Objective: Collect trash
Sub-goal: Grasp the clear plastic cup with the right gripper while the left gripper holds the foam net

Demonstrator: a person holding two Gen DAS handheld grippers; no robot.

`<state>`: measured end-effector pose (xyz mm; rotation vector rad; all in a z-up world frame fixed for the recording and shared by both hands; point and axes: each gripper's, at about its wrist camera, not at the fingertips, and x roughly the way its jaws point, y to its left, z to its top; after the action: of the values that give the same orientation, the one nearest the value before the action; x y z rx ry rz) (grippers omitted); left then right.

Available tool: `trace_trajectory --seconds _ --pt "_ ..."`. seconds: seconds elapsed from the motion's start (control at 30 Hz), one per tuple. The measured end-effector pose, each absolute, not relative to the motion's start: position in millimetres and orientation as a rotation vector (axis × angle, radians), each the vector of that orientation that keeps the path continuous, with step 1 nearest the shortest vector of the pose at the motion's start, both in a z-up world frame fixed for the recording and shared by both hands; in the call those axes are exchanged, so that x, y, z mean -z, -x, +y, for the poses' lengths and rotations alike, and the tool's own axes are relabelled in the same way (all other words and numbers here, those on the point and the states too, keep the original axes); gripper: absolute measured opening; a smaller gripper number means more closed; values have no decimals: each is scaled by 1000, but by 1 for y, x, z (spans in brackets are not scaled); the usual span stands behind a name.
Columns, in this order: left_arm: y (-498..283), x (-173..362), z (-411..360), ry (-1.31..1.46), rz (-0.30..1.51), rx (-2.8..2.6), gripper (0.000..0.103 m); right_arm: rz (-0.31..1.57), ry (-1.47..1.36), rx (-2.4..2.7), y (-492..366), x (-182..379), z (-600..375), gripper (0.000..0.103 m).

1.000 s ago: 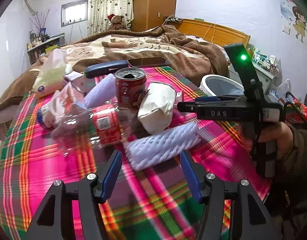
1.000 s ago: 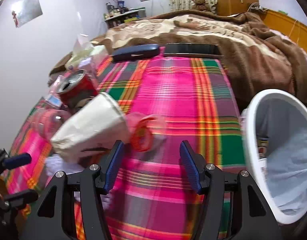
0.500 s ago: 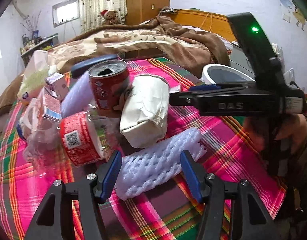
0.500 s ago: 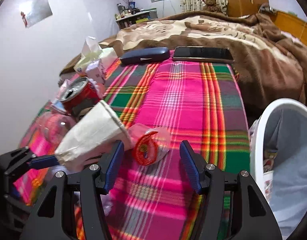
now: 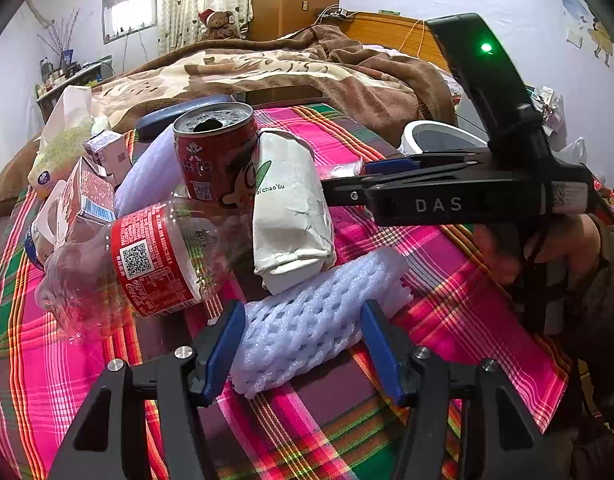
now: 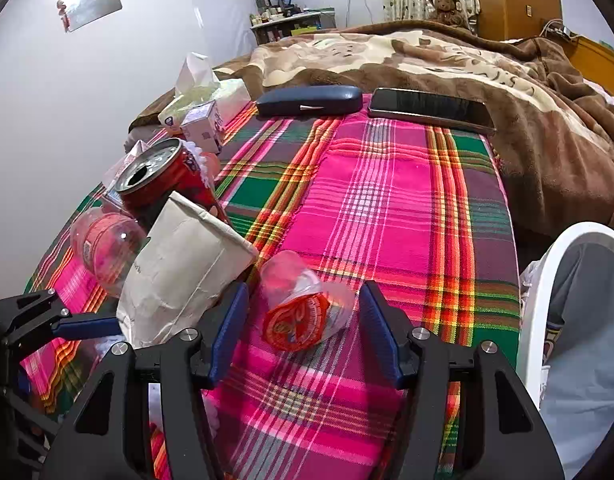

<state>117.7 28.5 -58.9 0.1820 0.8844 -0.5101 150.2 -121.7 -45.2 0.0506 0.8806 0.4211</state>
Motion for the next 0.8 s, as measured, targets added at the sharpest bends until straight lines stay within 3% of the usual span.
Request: trace_trajectory --seconds 0.03,0.3,0.8 --pt "-117 59 28 -185 885 510 58 881 -52 -420 -148 45 -122 45" --pt "-108 56 26 -208 888 494 53 838 -46 -388 -131 39 -132 45" --pt "-67 42 20 -161 848 466 28 755 -174 -358 -86 26 -160 45"
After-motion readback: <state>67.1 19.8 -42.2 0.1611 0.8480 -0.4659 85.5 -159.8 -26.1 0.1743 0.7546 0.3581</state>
